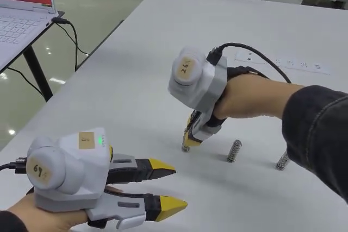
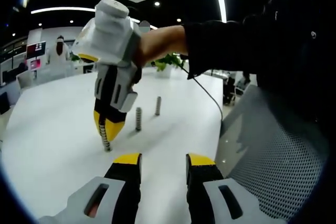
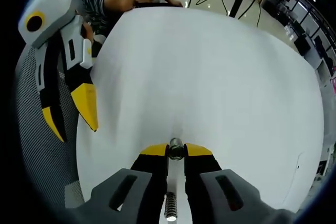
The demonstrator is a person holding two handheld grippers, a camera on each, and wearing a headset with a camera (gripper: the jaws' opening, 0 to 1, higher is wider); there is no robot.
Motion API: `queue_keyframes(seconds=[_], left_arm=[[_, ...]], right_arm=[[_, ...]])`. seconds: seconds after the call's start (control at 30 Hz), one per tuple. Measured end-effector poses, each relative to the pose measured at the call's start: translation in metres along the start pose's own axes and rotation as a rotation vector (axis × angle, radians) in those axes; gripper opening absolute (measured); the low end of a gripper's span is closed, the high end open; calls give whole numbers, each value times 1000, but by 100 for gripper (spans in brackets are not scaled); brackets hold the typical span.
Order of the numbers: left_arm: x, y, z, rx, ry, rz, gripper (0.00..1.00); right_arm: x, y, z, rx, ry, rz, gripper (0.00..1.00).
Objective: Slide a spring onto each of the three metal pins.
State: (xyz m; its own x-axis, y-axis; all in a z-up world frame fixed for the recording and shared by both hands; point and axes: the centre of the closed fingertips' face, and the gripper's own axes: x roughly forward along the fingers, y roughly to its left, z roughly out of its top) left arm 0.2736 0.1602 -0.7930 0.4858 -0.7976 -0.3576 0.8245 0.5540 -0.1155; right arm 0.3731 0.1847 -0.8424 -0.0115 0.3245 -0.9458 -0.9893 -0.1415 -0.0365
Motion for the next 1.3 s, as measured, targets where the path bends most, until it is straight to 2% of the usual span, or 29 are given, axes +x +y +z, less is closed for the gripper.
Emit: queue_keyframes(seconds=[0.63,1.1,1.3], left_arm=[[0,1,-1,-2,3,5,27],[0,1,-1,-1,7,5,27],[0,1,-2,0,12,5,27]], right_arm=[[9,3,-1,-3,8,10,9],[1,-2,-10,32,-16,-10,21],[-7,0,-16,64,-52,-2,28]])
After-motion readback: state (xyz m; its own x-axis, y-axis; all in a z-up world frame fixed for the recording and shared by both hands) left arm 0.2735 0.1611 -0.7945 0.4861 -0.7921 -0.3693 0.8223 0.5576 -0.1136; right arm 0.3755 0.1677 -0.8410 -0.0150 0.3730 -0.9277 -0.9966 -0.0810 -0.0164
